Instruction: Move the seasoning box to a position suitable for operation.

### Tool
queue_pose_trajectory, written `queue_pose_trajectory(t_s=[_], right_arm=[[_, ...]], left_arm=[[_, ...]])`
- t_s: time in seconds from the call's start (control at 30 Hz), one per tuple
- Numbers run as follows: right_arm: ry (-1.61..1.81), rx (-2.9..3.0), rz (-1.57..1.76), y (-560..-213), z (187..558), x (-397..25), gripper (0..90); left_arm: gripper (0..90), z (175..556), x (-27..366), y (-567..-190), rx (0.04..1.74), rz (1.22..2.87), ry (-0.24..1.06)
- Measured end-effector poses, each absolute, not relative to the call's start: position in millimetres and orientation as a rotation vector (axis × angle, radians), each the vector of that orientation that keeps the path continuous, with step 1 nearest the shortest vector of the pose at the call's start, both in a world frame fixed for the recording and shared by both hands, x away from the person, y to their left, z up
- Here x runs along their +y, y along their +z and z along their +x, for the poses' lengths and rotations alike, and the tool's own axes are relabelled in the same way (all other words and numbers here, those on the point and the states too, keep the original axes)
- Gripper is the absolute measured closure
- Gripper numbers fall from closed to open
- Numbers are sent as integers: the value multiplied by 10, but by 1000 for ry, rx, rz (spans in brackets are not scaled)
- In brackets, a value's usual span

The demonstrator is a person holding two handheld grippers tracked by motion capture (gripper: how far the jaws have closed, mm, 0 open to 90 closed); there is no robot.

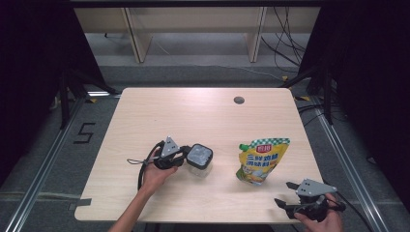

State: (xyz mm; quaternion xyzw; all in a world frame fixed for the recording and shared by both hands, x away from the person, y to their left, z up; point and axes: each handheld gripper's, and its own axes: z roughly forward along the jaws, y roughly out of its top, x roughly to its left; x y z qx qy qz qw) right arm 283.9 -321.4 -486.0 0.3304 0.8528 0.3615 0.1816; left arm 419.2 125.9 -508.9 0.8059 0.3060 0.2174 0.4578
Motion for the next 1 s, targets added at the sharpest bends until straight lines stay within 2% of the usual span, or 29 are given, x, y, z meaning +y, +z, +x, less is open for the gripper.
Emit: queue_pose_trajectory(t_s=[0.17,0.5,0.6,1.0], right_arm=[[1031,2406,935,-4856,2833,-3218,280],[1027,2415,933,-4858,2826,-3217,280],[1031,2418,937,-4858,2823,-3214,280],[1018,2429,917,-4865,2821,-3209,280]], left_arm=[[792,4110,1288,-5076,744,1993,541],[771,3877,1381,-5054,752,2016,501],[765,3793,1349,-5041,782,2018,484],[739,3401,1190,-5008,701,2046,416]])
